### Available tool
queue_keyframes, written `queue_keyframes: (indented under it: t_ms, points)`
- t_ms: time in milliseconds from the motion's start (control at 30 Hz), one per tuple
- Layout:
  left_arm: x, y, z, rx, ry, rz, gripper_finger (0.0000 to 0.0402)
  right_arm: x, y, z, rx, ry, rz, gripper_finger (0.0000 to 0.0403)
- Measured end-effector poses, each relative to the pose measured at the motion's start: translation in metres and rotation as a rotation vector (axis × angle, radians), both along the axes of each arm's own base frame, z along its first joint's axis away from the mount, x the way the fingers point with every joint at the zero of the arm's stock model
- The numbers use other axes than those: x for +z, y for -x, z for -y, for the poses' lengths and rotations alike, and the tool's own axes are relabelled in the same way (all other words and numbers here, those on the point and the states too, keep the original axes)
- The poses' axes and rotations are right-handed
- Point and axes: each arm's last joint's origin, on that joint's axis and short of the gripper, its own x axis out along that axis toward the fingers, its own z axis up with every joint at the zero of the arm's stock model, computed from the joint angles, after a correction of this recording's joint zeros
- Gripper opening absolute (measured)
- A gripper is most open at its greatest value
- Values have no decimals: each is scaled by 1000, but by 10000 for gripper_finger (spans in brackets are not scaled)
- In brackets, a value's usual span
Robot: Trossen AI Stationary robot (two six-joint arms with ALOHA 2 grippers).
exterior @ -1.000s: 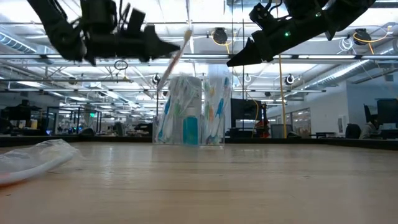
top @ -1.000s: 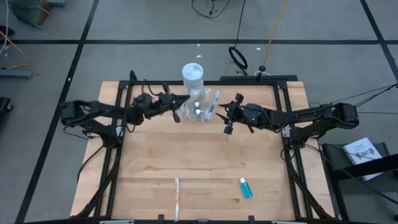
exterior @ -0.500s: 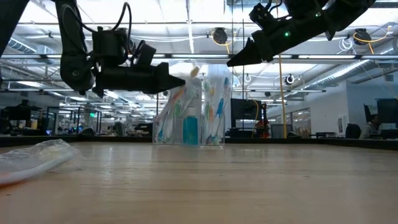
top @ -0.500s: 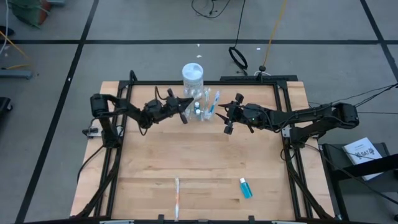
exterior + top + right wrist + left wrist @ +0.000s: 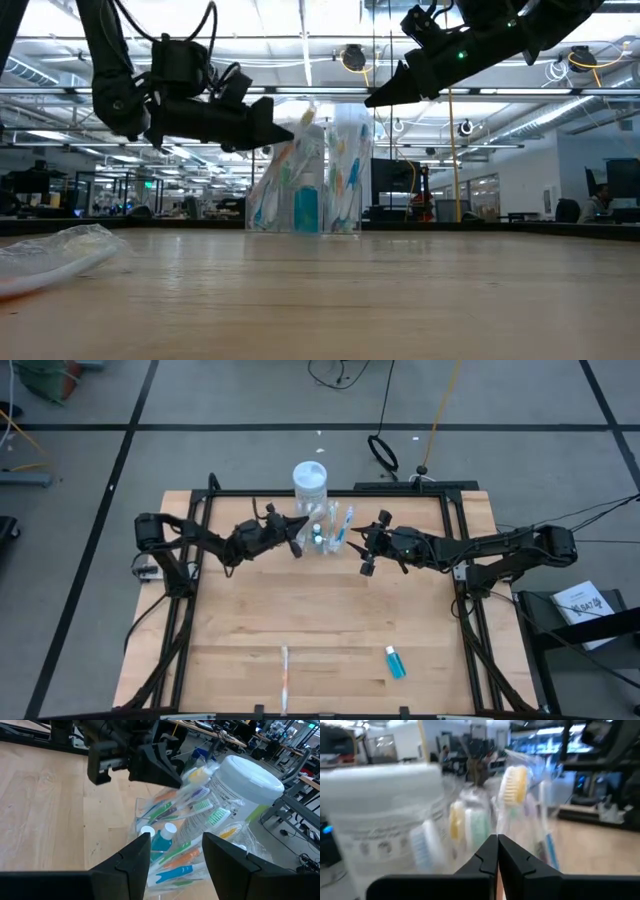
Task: Pick & Place toothbrushing station
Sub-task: Put the orange toothbrush into the transparent organizer
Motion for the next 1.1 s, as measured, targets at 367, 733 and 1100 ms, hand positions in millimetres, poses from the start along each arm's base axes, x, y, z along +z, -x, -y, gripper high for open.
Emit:
queue_keyframes:
  t_ms: [367, 733, 1100]
  points:
    - [15, 1, 23, 165, -78, -109, 8, 0, 0, 0, 0, 0, 0, 171]
    - [20, 13, 33, 319, -45, -276, 20, 0, 0, 0, 0, 0, 0, 171]
    - [12, 16, 20, 192, 82, -285, 17, 0, 0, 0, 0, 0, 0, 171]
